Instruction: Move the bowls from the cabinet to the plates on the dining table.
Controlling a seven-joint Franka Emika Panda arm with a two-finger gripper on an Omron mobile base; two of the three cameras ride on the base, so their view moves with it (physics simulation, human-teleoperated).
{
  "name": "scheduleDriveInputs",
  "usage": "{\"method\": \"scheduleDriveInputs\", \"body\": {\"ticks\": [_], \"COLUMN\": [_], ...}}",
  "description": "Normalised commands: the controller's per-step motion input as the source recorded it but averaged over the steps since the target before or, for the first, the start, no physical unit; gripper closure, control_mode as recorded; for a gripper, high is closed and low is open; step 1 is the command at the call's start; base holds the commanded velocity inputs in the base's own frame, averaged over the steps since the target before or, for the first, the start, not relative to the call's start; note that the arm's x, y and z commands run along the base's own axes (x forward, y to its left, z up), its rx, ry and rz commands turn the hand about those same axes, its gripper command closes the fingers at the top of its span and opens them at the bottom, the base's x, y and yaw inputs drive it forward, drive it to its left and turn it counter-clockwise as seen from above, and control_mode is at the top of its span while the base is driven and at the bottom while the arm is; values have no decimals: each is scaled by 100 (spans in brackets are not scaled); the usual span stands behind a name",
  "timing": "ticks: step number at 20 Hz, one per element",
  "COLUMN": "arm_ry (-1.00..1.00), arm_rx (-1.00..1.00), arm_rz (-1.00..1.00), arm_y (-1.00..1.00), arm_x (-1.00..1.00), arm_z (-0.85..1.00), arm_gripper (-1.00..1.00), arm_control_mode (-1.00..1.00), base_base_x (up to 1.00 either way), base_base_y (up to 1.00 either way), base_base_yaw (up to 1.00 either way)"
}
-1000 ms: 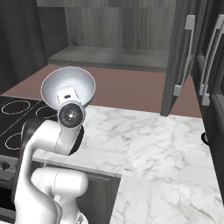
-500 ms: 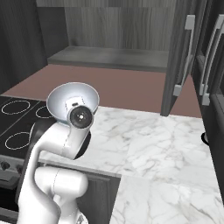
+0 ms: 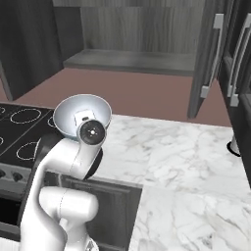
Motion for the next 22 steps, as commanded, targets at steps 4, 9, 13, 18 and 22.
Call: {"method": "scheduleDriveInputs", "body": {"ticks": [4,9,13,18,22], "arm_ry": [0,0,0,0,0], "arm_rx": [0,0,0,0,0], "arm_rz": [0,0,0,0,0], "arm_y": [0,0,0,0,0], "arm_x": [0,0,0,0,0], "arm_z": [0,0,0,0,0], "arm_gripper": [100,100,100,100,100], "arm_control_mode": [100,100,100,100,100], "base_base_x": [-79,-78,-65,-54,-37], "base_base_y": [67,76,82,92,100], "base_base_yaw": [0,0,11,27,33]}}
